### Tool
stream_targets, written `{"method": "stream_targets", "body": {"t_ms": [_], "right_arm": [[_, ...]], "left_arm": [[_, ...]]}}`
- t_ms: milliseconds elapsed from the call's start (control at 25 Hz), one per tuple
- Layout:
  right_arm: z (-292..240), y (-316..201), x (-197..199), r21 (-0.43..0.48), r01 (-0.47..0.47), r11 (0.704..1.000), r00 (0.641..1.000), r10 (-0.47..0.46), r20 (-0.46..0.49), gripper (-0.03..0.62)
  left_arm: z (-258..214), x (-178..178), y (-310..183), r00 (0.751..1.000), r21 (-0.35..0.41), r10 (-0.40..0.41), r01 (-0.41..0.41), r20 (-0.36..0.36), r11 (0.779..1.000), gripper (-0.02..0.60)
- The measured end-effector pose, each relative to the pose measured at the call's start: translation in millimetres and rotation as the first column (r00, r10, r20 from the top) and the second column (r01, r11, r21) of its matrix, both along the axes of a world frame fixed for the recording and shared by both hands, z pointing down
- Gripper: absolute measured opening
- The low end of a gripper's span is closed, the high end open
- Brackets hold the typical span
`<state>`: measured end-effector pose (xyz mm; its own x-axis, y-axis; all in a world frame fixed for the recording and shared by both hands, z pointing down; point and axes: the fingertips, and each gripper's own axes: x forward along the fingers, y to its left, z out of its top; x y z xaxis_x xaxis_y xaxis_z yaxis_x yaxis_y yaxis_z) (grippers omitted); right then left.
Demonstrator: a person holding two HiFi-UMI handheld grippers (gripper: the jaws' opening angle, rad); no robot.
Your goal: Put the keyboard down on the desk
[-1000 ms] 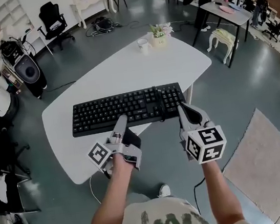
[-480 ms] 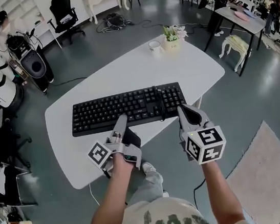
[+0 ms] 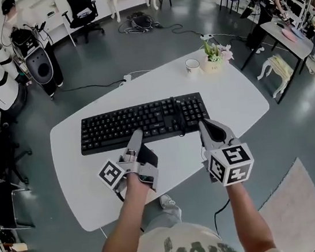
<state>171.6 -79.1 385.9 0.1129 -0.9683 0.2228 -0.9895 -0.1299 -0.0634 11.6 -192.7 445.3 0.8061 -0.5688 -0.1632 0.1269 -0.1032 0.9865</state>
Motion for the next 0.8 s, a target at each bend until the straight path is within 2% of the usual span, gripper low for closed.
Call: {"method": "stream_targets", "body": {"t_ms": [240, 480, 800], "right_arm": [[-5, -73, 6, -0.015, 0.037, 0.999, 0.999, -0.037, 0.001, 0.0], [-4, -120, 11, -0.038, 0.06, 0.997, 0.998, -0.06, -0.006, 0.0], [1, -148, 10, -0.056, 0.09, 0.994, 0.996, -0.09, -0.009, 0.0]], "left_arm": [[3, 6, -59, 1.0, -0.014, -0.018, 0.018, 0.011, 1.0, 0.091], [10, 11, -96, 0.999, -0.043, -0.033, 0.033, -0.002, 0.999, 0.091], [21, 7, -114, 0.998, -0.065, -0.062, 0.062, 0.01, 0.996, 0.091]]}}
